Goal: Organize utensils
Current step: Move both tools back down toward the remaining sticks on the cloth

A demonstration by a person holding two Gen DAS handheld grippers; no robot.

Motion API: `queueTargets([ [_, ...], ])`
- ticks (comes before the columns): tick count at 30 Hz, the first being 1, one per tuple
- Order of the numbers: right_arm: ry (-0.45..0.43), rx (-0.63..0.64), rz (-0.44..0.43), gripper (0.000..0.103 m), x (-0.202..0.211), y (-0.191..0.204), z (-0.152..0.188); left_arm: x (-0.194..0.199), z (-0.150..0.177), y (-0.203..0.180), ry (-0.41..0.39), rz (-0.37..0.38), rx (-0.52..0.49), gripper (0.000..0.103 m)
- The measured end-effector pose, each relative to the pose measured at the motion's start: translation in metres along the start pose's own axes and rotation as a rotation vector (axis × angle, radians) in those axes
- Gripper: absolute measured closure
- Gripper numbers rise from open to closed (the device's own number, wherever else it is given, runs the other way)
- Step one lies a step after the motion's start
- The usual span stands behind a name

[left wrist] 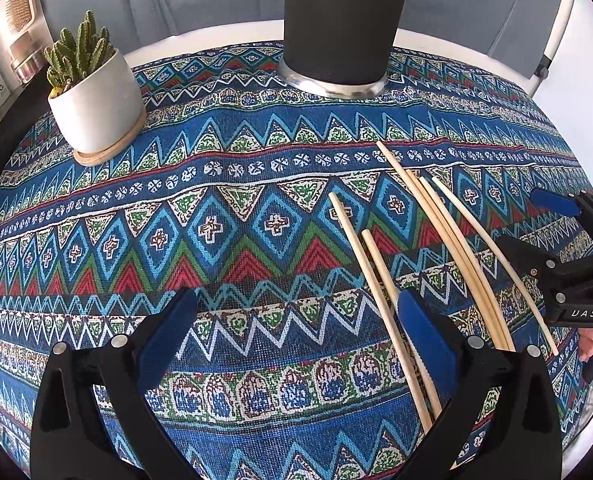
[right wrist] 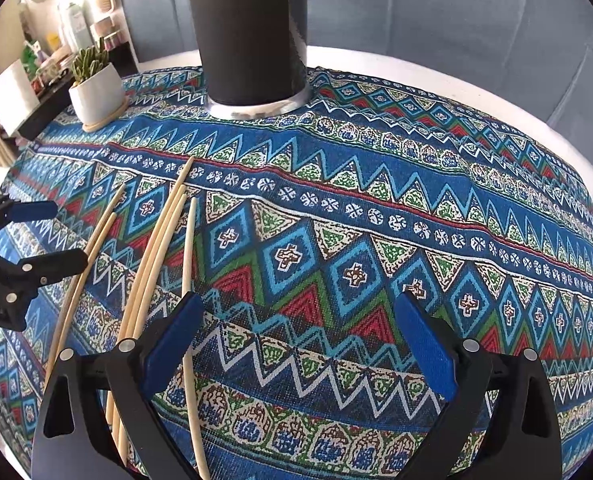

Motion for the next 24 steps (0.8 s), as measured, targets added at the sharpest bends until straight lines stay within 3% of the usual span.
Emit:
queueTargets([
  [7,0.008,0.013,-0.016,0.01,0.004,0.004,-0.003,0.005,0.011,0.009,0.022,-0.025,-0.017,0.005],
  [15,0.028,0.084,-0.009,0.01,0.003,0.021,0.002,0.013,0.02,0.014,-0.025,-0.032,-0.027,0.005],
  [24,-0.038,0.03,-0.03,0.007,0.003,0.017,0.003,0.02,0.029,0.013,-0.095,-0.035,-0.023,0.005],
])
Point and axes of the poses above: each gripper's, at about its wrist camera, not at the fingertips, and x roughly against the way its jaws point, y to its left, z to its underside, the point moved 9 cm from there along -x, roughly the way its jaws point
